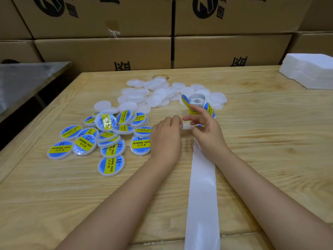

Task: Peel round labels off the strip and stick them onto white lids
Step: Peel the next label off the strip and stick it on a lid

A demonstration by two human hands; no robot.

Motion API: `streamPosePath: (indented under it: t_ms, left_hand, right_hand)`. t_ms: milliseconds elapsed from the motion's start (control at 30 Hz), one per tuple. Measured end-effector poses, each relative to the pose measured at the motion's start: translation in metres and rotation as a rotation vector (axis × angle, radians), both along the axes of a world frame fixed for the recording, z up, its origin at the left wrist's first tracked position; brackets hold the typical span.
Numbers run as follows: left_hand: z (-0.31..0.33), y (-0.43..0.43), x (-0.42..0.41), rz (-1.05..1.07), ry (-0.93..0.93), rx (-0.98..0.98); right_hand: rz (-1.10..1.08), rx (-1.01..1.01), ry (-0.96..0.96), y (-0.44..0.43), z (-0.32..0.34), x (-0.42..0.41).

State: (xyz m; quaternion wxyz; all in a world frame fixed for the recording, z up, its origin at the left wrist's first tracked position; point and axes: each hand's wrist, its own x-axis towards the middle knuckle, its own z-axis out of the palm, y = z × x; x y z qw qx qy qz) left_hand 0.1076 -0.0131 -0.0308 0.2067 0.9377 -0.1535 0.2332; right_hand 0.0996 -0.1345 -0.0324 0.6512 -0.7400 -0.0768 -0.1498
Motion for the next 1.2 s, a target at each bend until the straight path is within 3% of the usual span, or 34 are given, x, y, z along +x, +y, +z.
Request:
streamPosePath:
  t_ms: [133, 267, 567, 700, 933, 1067, 1200]
  left_hand:
    - [0.005, 0.003, -0.002, -0.065, 0.027, -0.298]
    - [0.003, 0.004, -0.001, -0.196, 0.063, -0.59]
    - [0.006, 0.008, 0.006, -0.194, 0.523, -1.184]
    - [0.007, 0.009, 0.007, -0.235, 0.58, -1.248]
    - [0.009, 0.014, 0.011, -0.259, 0.657, -1.449]
    - [0.011, 0.017, 0.01, -0.348, 0.772, -1.329]
    - [0.009, 0.014, 0.006, -0.372, 0.744, -1.218]
  right_hand:
    - [-0.009, -0.129, -0.067, 0.006, -0.001, -0.002]
    - [-0.015, -0.021, -0.076, 0.003, 0.001, -0.002]
    - [-0.039, 0.239, -0.031, -0.002, 0.002, 0.002]
    - [-0.071, 0.262, -0.012, -0.004, 0.001, 0.004]
    - [-0.038, 0.125, -0.024, 0.0, -0.001, 0.003]
    - [-0.02, 0.164, -0.091, -0.002, 0.0, 0.003]
    - [0.03, 0.166, -0.095, 0.0, -0.001, 0.002]
